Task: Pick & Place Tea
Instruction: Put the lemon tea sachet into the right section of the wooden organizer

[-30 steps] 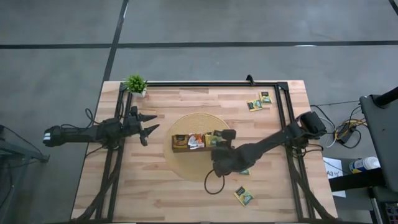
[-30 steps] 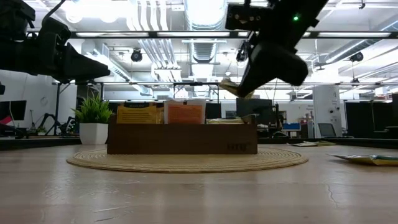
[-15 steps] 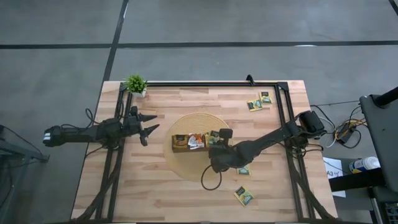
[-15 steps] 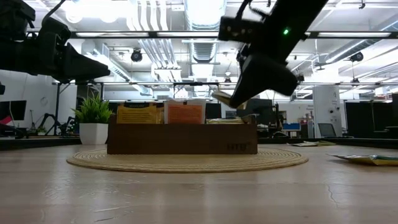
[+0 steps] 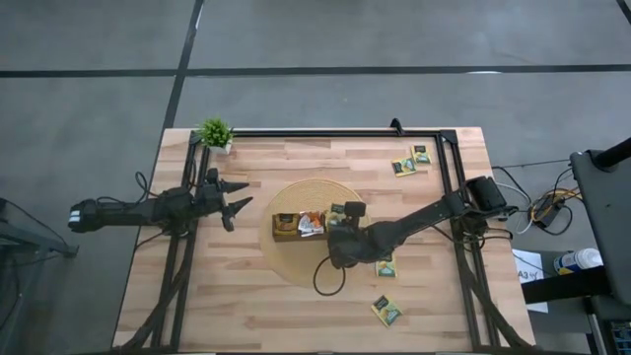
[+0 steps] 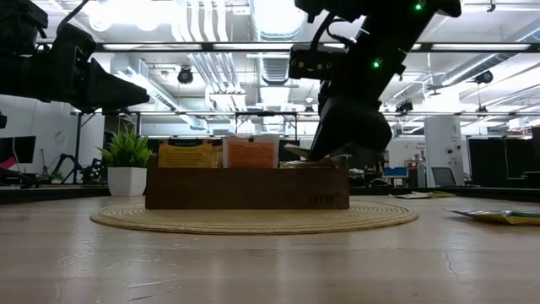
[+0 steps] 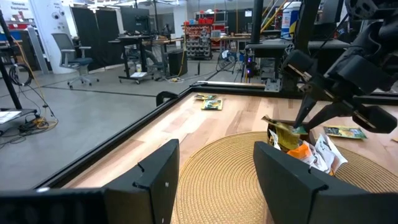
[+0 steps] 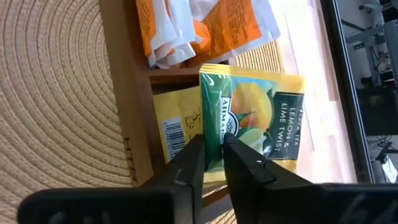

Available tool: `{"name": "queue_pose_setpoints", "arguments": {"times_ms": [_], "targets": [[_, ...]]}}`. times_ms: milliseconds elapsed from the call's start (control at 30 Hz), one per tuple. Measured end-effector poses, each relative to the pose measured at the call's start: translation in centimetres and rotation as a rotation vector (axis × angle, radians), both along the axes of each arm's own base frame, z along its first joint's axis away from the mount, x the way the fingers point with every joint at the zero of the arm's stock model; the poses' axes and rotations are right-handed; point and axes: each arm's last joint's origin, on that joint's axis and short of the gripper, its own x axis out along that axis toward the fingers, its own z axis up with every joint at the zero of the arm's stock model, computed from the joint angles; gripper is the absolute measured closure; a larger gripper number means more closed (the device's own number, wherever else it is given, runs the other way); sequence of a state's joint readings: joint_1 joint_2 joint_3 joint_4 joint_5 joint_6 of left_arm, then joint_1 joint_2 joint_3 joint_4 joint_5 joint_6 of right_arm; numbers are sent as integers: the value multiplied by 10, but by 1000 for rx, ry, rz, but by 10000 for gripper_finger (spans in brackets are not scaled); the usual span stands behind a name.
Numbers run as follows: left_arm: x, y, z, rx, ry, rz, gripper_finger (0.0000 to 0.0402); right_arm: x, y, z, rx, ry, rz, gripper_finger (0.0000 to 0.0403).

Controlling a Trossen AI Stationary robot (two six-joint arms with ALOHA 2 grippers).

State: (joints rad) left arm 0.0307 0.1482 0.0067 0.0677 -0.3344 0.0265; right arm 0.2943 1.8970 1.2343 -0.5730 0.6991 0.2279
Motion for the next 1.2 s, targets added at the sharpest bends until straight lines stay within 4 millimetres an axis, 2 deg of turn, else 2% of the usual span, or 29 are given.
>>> {"name": "queue_pose_setpoints", "arguments": {"times_ms": [433, 667, 900, 1200], "targets": [[0, 0, 0, 0, -1, 0, 199, -5, -1, -1, -1, 34, -28, 251], [0, 0, 0, 0, -1, -1, 199, 2, 6, 16, 99, 35, -7, 212], [0, 0, 0, 0, -1, -1, 199, 5, 5, 22, 19, 10, -15, 212], [0, 0, 0, 0, -1, 0, 199, 2, -7, -2, -2, -1, -21, 218]]}}
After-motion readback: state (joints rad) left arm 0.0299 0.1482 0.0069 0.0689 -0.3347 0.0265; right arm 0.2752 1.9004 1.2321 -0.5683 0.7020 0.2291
